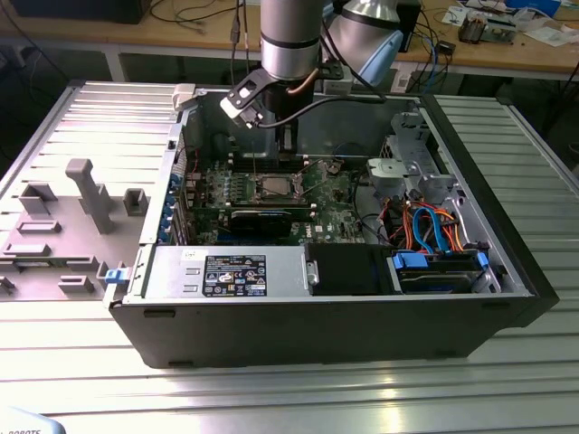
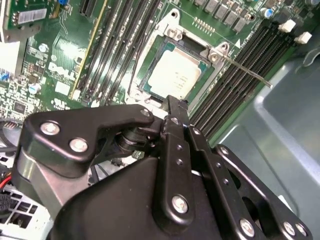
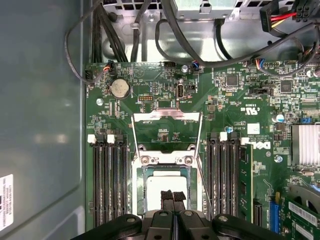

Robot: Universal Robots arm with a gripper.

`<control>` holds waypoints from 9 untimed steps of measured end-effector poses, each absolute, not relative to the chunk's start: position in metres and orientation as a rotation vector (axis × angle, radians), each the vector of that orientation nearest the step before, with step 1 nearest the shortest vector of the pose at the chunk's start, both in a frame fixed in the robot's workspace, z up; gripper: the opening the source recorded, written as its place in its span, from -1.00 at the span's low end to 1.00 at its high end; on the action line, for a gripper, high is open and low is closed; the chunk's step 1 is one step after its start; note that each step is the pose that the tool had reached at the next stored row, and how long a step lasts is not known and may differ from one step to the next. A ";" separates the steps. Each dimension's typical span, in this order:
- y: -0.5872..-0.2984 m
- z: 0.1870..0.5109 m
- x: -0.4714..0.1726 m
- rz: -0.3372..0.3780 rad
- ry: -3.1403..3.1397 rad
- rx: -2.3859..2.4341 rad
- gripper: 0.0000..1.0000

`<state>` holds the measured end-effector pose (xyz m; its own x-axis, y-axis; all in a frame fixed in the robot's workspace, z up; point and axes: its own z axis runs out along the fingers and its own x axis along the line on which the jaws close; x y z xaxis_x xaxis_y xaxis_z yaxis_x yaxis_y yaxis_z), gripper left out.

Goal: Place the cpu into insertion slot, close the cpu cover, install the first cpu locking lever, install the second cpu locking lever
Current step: 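Close the cpu cover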

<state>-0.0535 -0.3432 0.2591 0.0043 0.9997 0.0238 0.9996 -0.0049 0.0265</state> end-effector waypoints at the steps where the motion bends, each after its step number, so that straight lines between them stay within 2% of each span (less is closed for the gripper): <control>1: -0.343 0.262 -0.054 0.056 2.214 2.225 -0.79; 9: -0.343 0.265 -0.052 0.051 2.216 2.227 -0.79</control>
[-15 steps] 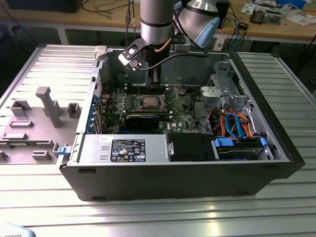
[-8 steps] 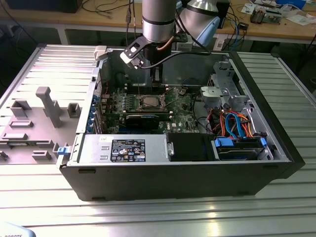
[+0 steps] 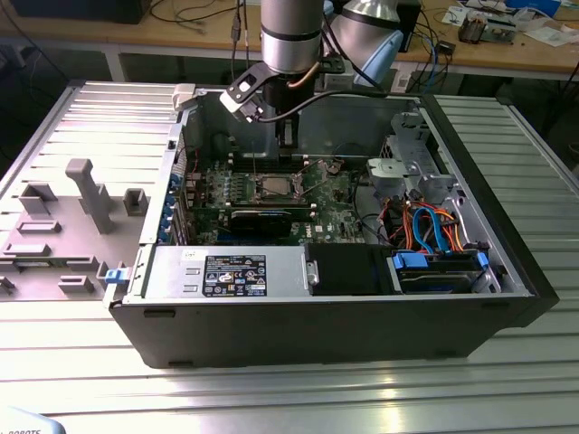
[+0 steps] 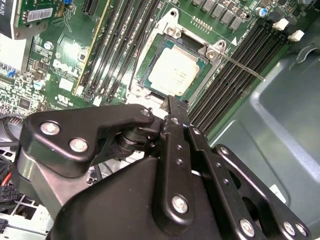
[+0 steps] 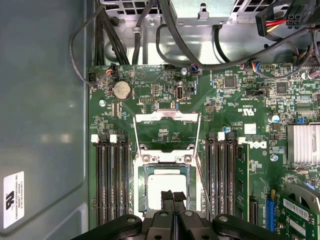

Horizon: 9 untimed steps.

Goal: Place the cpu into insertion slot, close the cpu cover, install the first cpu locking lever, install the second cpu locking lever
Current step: 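Close the cpu cover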

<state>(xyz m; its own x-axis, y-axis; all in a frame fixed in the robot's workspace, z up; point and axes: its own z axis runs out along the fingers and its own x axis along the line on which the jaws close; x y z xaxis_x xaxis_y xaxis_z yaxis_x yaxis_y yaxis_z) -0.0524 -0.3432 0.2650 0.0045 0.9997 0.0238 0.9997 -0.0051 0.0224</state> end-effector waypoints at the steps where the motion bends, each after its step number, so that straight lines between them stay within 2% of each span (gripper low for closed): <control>1: -0.343 0.265 -0.051 -0.045 -2.212 -2.223 -0.79; 9: -0.343 0.265 -0.049 -0.038 -2.209 -2.220 -0.79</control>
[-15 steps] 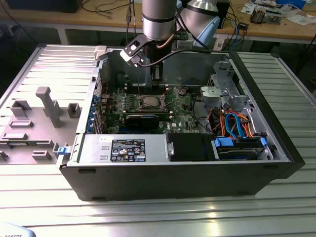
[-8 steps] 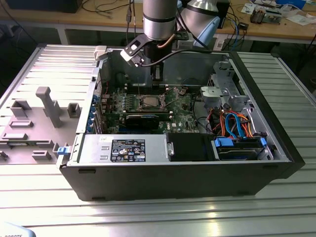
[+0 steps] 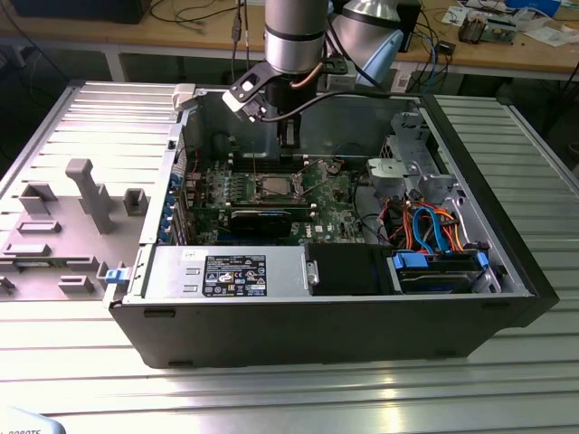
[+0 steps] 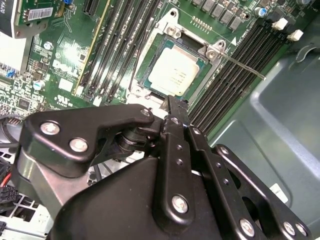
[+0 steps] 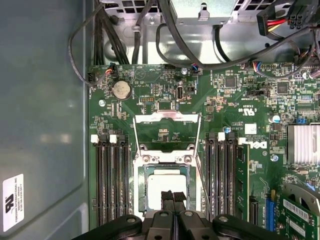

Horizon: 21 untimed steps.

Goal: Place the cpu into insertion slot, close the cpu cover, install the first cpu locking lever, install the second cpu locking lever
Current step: 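Close the cpu cover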

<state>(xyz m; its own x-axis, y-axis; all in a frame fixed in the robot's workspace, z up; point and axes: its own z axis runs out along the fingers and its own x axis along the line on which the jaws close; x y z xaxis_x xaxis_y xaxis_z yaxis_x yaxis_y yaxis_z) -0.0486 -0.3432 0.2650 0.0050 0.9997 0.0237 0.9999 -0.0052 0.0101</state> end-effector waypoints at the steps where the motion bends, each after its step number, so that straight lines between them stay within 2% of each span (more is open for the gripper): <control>1: -0.343 0.265 -0.048 -0.038 -2.209 -2.220 -0.79; 21: -0.343 0.265 -0.030 -0.038 -2.209 -2.220 -0.79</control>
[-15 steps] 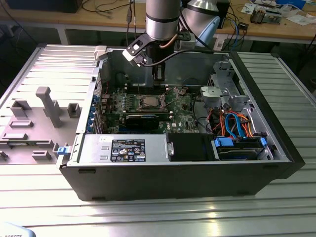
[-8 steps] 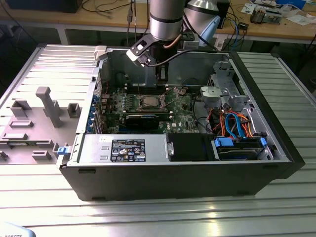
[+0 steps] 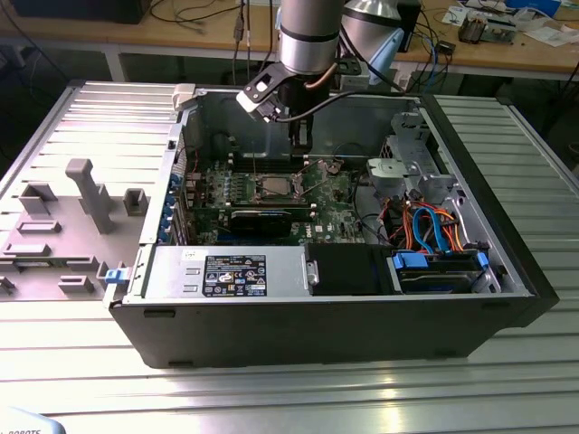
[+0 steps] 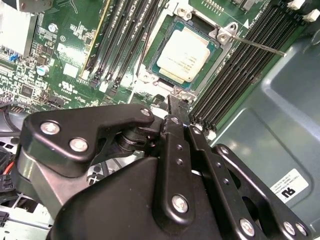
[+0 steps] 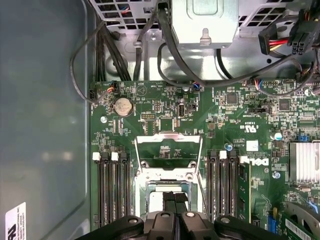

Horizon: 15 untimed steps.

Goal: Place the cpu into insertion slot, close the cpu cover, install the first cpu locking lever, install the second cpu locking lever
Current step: 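Close the cpu cover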

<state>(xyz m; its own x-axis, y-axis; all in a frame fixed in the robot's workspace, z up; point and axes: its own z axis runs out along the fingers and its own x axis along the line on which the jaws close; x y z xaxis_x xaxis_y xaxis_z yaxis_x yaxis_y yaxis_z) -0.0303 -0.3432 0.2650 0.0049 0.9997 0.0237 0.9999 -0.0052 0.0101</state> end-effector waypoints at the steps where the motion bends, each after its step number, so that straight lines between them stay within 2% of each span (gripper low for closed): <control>1: -0.343 0.265 -0.029 -0.038 -2.209 -2.220 -0.79; 15: -0.343 0.265 -0.018 -0.038 -2.209 -2.220 -0.79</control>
